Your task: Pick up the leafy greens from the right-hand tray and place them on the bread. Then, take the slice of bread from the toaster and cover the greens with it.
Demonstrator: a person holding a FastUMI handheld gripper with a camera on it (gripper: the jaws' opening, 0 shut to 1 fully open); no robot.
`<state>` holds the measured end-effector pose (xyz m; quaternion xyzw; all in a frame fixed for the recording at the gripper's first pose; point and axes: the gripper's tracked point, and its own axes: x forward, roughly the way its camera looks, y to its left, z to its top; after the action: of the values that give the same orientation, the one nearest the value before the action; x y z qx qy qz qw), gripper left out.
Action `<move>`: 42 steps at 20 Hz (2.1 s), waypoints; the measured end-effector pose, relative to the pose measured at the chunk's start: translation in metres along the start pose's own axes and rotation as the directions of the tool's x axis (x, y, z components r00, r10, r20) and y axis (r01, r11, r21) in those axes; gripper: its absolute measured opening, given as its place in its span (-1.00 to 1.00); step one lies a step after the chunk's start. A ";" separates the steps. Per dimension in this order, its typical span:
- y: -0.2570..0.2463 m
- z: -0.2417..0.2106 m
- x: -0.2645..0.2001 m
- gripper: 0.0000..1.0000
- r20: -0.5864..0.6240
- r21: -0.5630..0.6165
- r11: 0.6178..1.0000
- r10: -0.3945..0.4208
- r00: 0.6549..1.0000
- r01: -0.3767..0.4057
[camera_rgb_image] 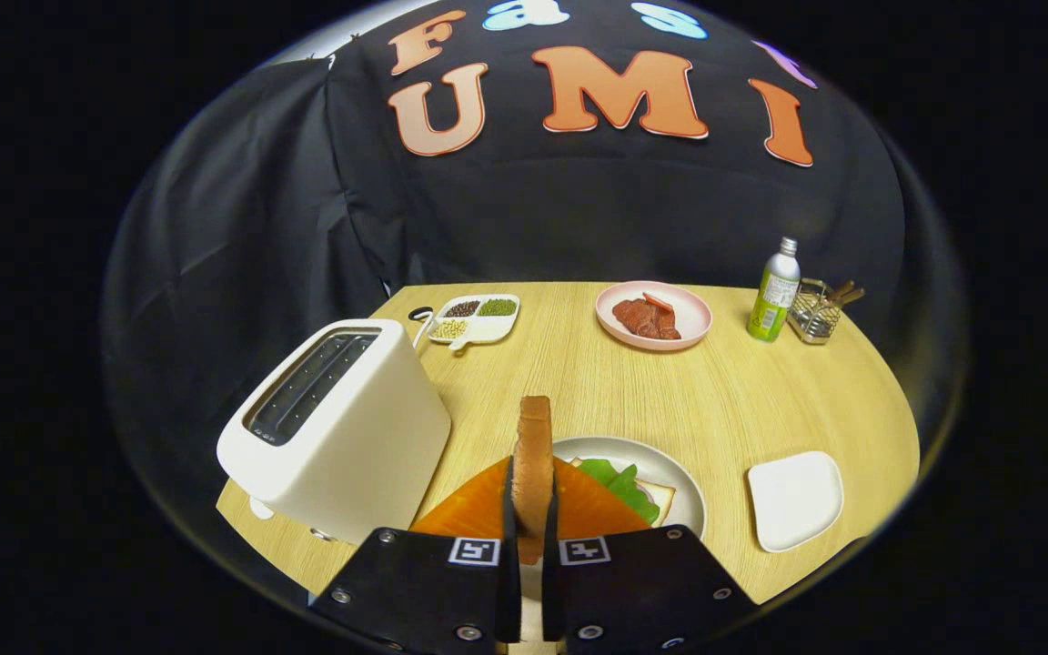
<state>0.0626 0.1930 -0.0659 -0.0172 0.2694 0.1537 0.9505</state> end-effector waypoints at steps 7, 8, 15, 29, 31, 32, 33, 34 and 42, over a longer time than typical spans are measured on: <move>-0.022 -0.018 0.011 -0.81 -0.026 0.043 0.999 -0.007 1.000 0.008; -0.025 -0.018 0.011 -0.80 -0.021 0.047 0.999 -0.011 1.000 0.012; -0.054 -0.026 0.013 -0.37 -0.033 0.043 0.996 -0.078 0.996 0.079; -0.084 -0.018 -0.013 0.68 0.032 0.036 0.980 -0.198 0.980 0.197; -0.086 -0.009 -0.021 0.76 0.062 0.036 0.977 -0.212 0.975 0.210; -0.088 -0.004 -0.025 0.83 0.086 0.032 0.975 -0.223 0.971 0.221; -0.091 0.001 -0.030 0.85 0.103 0.020 0.972 -0.235 0.967 0.234; -0.093 0.008 -0.034 0.91 0.133 0.015 0.970 -0.243 0.961 0.243; -0.104 0.041 -0.071 0.95 0.310 0.054 0.960 -0.278 0.909 0.275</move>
<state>0.0571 0.0783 0.0007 -0.0259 0.1100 0.0171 0.9935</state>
